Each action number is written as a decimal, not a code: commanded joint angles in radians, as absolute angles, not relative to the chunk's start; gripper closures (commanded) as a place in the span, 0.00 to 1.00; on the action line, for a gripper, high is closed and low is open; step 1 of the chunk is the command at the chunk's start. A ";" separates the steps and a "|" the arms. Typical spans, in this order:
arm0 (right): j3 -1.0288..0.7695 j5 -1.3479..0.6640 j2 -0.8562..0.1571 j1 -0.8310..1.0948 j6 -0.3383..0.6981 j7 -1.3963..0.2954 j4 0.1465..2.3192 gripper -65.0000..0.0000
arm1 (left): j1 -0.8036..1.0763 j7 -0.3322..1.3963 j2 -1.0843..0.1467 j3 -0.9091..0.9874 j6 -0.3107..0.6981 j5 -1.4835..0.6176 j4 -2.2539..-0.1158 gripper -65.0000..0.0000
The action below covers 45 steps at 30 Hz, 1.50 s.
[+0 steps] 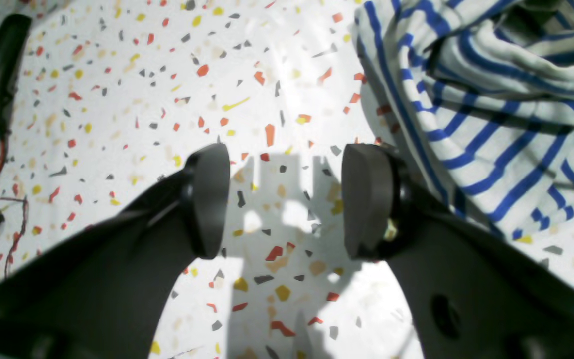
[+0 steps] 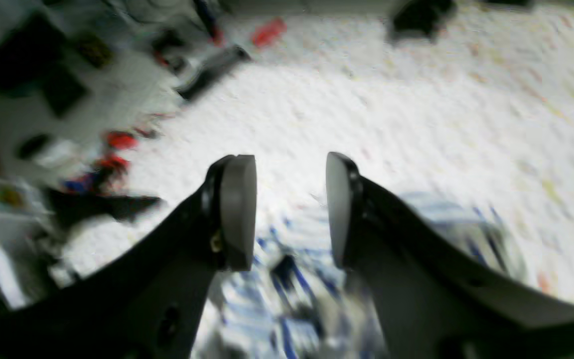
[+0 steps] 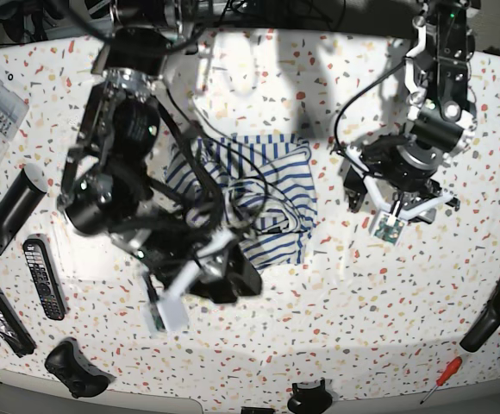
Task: Layout the t-shirt on the table in an organized manner, then fold the t-shirt properly
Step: 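Lift the shirt with both grippers and gather it toward its middle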
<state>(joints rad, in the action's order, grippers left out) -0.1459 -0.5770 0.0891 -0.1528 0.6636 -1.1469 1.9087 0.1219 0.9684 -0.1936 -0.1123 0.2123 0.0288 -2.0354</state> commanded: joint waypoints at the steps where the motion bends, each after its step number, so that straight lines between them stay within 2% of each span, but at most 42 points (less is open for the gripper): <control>1: -0.143 -0.596 0.075 -0.139 0.677 -1.131 1.934 0.65 | 0.108 0.949 -0.195 -0.112 0.209 0.032 -2.053 0.50; 10: -0.142 -0.470 0.039 -0.015 0.678 -1.045 1.936 0.65 | 0.109 0.949 -0.195 -0.112 0.209 -0.007 -2.053 0.50; 23: -0.061 -0.437 0.039 -0.014 0.675 -1.079 1.845 0.65 | 0.114 0.968 -0.195 -0.112 0.209 -0.028 -2.053 0.50; 26: -0.023 -0.436 0.039 -0.013 0.641 -1.132 1.845 0.67 | 0.114 0.969 -0.195 -0.112 0.209 -0.028 -2.053 0.50; 34: 0.001 -0.350 0.039 -0.007 0.604 -1.131 1.845 0.67 | 0.117 0.972 -0.195 -0.112 0.209 -0.028 -2.053 0.50; 35: 0.001 -0.350 0.039 -0.007 0.605 -1.131 1.845 0.69 | 0.117 0.972 -0.195 -0.112 0.209 -0.028 -2.053 0.50; 36: 0.001 -0.350 0.039 -0.007 0.605 -1.131 1.845 0.76 | 0.117 0.972 -0.195 -0.112 0.209 -0.028 -2.053 0.50; 38: 0.001 -0.351 0.039 -0.007 0.605 -1.131 1.846 0.97 | 0.117 0.972 -0.195 -0.112 0.209 -0.028 -2.053 0.50; 39: 0.001 -0.351 0.039 -0.007 0.605 -1.131 1.847 1.00 | 0.117 0.972 -0.195 -0.112 0.209 -0.028 -2.053 0.50; 45: 0.002 -0.437 0.039 0.024 0.606 -1.131 1.934 1.00 | 0.117 0.972 -0.195 -0.112 0.209 -0.028 -2.053 0.50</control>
